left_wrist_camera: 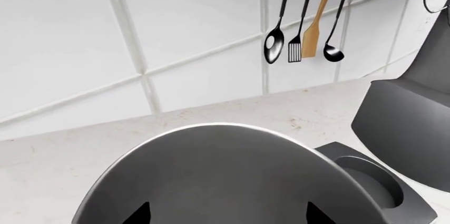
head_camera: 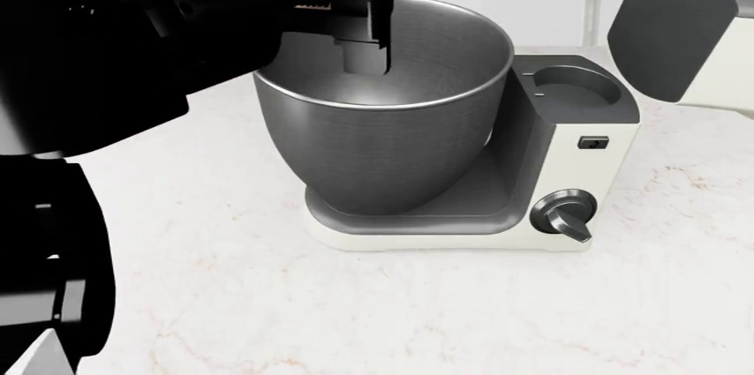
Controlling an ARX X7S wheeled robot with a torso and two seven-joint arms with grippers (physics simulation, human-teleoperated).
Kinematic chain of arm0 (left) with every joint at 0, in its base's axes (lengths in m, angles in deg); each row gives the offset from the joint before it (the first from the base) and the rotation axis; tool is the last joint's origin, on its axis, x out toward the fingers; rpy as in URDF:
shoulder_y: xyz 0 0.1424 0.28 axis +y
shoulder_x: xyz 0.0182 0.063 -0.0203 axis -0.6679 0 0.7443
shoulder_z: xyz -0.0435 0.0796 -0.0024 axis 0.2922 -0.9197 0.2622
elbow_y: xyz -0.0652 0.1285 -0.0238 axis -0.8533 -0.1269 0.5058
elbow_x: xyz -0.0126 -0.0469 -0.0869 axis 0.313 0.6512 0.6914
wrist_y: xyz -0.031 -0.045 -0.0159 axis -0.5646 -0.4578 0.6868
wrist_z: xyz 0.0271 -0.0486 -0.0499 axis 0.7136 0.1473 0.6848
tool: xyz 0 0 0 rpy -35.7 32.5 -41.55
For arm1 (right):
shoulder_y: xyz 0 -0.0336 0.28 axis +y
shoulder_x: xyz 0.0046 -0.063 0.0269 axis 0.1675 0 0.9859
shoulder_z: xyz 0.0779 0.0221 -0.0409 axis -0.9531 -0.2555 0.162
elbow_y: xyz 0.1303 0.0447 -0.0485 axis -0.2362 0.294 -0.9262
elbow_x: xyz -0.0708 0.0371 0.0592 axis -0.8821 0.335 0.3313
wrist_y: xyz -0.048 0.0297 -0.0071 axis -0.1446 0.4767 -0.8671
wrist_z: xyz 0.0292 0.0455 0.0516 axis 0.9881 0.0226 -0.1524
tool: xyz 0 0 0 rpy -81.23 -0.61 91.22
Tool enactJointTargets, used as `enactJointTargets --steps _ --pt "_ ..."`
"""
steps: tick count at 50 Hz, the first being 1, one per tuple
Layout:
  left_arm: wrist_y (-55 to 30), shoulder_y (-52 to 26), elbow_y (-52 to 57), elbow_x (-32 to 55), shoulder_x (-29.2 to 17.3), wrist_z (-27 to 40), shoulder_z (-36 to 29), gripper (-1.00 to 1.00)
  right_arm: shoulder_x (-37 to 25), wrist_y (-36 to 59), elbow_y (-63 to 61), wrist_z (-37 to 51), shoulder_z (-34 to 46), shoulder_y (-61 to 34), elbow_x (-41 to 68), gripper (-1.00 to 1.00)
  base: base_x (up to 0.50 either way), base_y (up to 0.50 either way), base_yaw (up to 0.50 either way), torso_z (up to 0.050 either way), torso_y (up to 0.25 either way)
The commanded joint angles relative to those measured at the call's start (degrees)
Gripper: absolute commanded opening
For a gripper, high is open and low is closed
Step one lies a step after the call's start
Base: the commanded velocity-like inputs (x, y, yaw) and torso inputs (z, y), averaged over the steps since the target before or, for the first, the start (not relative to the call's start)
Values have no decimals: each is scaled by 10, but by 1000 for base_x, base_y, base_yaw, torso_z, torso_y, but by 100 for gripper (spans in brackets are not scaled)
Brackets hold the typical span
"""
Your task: Place the bread in the stand mixer bowl.
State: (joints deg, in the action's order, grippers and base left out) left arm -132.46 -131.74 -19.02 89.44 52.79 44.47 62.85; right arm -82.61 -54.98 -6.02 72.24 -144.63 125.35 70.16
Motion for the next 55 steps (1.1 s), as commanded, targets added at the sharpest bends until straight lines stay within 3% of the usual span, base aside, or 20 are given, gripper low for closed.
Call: enactJointTargets --steps 1,15,27,37,45,48,49,51,53,55 --pt "9 -5 4 -12 9 -26 10 100 18 -7 0 -22 -14 0 -12 100 0 0 0 0 0" --pt "28 -12 23 -7 -5 -39 23 100 21 -9 0 -22 -10 0 -17 100 0 0 0 0 0" --pt "122 -73 113 136 -99 26 110 100 23 18 0 -37 -78 0 24 100 0 0 0 0 0" --pt "159 -128 189 149 -189 55 206 100 6 66 0 -43 -190 0 98 100 0 0 0 0 0" --pt "148 -147 227 126 -225 15 307 100 -50 120 0 -23 -287 0 176 100 0 0 0 0 0" --pt "133 -146 237 98 -236 0 340 100 -71 162 0 -15 -368 -1 235 100 0 0 0 0 0" --pt "121 -144 245 85 -240 -8 352 100 -91 198 0 -3 -434 -3 288 100 0 0 0 0 0" --pt "110 -142 257 59 -238 -19 372 100 -180 370 0 99 -464 -175 459 100 0 0 0 0 0" --pt "113 -136 259 54 -238 -18 382 100 -209 420 0 150 -454 -347 631 100 0 0 0 0 0" --pt "120 -119 258 64 -239 -8 384 100 -220 431 0 171 -468 -406 685 100 0 0 0 0 0"
